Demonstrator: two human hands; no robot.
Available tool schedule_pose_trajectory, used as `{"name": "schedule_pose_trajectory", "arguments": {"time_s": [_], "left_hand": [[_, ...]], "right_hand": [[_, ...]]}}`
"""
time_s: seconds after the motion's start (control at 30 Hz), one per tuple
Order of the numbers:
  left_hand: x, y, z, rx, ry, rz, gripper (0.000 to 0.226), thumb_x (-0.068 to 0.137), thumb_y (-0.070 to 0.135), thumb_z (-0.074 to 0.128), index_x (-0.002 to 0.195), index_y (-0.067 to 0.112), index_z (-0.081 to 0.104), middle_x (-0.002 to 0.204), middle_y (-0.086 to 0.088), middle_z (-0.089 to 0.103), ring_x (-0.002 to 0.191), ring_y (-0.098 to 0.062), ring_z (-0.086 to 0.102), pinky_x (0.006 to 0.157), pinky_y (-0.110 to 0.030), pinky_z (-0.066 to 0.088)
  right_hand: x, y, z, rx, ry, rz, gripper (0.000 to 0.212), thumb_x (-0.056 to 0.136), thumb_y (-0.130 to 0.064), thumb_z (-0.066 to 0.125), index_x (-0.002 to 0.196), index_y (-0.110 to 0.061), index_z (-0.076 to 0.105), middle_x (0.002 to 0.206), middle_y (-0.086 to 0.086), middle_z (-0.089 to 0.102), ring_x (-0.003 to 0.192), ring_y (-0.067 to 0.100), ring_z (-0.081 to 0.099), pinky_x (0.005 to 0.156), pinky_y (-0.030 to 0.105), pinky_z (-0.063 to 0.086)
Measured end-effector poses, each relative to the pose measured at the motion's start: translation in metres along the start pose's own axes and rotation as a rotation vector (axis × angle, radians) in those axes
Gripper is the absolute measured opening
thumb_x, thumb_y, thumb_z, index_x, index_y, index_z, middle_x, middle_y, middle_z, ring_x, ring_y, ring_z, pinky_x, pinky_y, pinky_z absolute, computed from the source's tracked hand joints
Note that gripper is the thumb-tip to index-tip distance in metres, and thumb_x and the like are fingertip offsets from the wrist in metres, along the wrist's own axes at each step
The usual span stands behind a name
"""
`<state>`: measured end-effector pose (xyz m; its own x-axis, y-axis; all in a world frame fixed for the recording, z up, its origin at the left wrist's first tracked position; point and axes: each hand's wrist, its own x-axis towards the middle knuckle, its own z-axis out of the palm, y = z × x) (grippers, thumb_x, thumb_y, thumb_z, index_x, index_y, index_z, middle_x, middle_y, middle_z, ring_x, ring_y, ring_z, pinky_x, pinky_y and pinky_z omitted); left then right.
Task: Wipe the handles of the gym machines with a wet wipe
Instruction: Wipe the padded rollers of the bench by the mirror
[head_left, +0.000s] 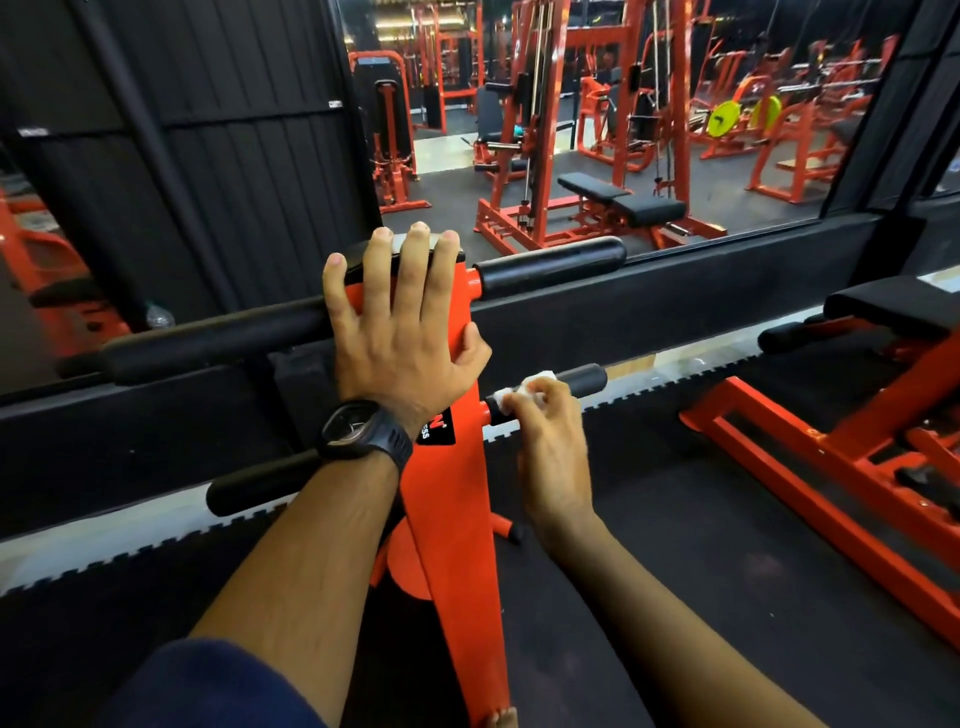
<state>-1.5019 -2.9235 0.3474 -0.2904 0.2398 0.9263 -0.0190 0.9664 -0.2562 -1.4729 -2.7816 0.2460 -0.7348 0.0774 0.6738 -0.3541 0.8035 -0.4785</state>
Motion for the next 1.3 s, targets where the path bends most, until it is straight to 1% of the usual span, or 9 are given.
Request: {"name": "schedule_pose_trajectory", "arguments": {"time_s": [0.13, 0.2, 0.37, 0.6, 0.73, 0.87, 1.03, 1.17, 1.3], "left_hand": [[0.001, 0.0, 0.0, 0.002, 0.003, 0.002, 0.071, 0.081, 0.045, 0.05, 0.146, 0.016, 0.045, 0.145, -0.006, 0.051, 0.136, -0.03, 0.039, 0.114, -0.058, 0.022], [0.001, 0.0, -0.001, 0.001, 0.002, 0.003, 0.071, 0.08, 0.045, 0.05, 0.145, 0.016, 0.046, 0.145, -0.006, 0.051, 0.136, -0.03, 0.04, 0.114, -0.058, 0.022], [0.0, 0.0, -0.001, -0.008, -0.006, 0.0, 0.072, 0.08, 0.045, 0.05, 0.146, 0.016, 0.045, 0.145, -0.006, 0.051, 0.136, -0.03, 0.04, 0.114, -0.059, 0.024], [0.0, 0.0, 0.0, -0.036, -0.004, -0.005, 0.071, 0.08, 0.043, 0.05, 0.146, 0.015, 0.043, 0.146, -0.006, 0.049, 0.137, -0.03, 0.037, 0.114, -0.059, 0.024], [0.0, 0.0, 0.0, -0.042, -0.007, -0.001, 0.071, 0.081, 0.042, 0.05, 0.146, 0.015, 0.043, 0.146, -0.006, 0.049, 0.137, -0.03, 0.036, 0.115, -0.059, 0.023], [0.0, 0.0, 0.0, -0.036, -0.001, 0.0, 0.07, 0.081, 0.042, 0.049, 0.145, 0.014, 0.044, 0.145, -0.007, 0.05, 0.136, -0.03, 0.037, 0.114, -0.059, 0.023], [-0.001, 0.0, 0.0, -0.04, -0.008, 0.0, 0.07, 0.081, 0.042, 0.049, 0.145, 0.014, 0.044, 0.146, -0.006, 0.049, 0.137, -0.03, 0.037, 0.115, -0.059, 0.022], [0.0, 0.0, -0.001, -0.035, -0.019, -0.002, 0.071, 0.081, 0.043, 0.049, 0.146, 0.015, 0.042, 0.146, -0.006, 0.049, 0.138, -0.03, 0.037, 0.115, -0.059, 0.021], [0.0, 0.0, -0.002, -0.036, -0.015, -0.004, 0.071, 0.08, 0.042, 0.05, 0.145, 0.015, 0.044, 0.146, -0.006, 0.049, 0.137, -0.031, 0.04, 0.115, -0.059, 0.023]], "right_hand": [[0.0, 0.021, -0.001, -0.099, -0.049, -0.207, 0.027, 0.09, -0.016, 0.064, 0.117, -0.019, 0.061, 0.118, -0.001, 0.051, 0.106, 0.016, 0.044, 0.073, 0.033, 0.048], [0.01, 0.039, -0.002, -0.065, -0.022, -0.061, 0.042, 0.09, -0.005, 0.062, 0.131, -0.013, 0.058, 0.122, 0.004, 0.051, 0.111, 0.017, 0.043, 0.083, 0.029, 0.045], [0.005, 0.018, 0.008, 0.028, -0.147, -0.172, 0.03, 0.102, -0.034, 0.046, 0.115, -0.015, 0.065, 0.119, 0.0, 0.058, 0.112, 0.013, 0.05, 0.093, 0.021, 0.041], [0.023, 0.042, -0.002, -0.142, 0.005, -0.102, 0.014, 0.095, -0.018, 0.051, 0.1, -0.011, 0.062, 0.114, 0.001, 0.058, 0.109, 0.016, 0.049, 0.08, 0.035, 0.052], [0.016, 0.039, 0.003, -0.235, -0.12, -0.445, 0.036, 0.088, -0.008, 0.047, 0.116, -0.001, 0.068, 0.122, 0.013, 0.066, 0.117, 0.029, 0.061, 0.094, 0.035, 0.052], [0.028, 0.058, -0.007, -0.141, -0.036, -0.091, 0.021, 0.094, -0.011, 0.058, 0.114, -0.011, 0.065, 0.123, 0.003, 0.062, 0.118, 0.022, 0.055, 0.081, 0.037, 0.054], [0.031, 0.034, 0.004, -0.173, -0.246, -0.498, 0.024, 0.089, -0.005, 0.06, 0.112, -0.006, 0.067, 0.117, 0.007, 0.064, 0.113, 0.023, 0.054, 0.09, 0.03, 0.046], [0.065, 0.05, -0.006, -0.185, -0.201, -0.166, 0.013, 0.088, -0.007, 0.068, 0.098, -0.014, 0.072, 0.098, 0.003, 0.069, 0.094, 0.026, 0.062, 0.079, 0.037, 0.051], [0.057, 0.018, 0.002, -0.222, -0.442, -0.368, 0.027, 0.077, 0.004, 0.065, 0.096, -0.014, 0.072, 0.096, 0.004, 0.068, 0.092, 0.027, 0.06, 0.077, 0.037, 0.05]]}}
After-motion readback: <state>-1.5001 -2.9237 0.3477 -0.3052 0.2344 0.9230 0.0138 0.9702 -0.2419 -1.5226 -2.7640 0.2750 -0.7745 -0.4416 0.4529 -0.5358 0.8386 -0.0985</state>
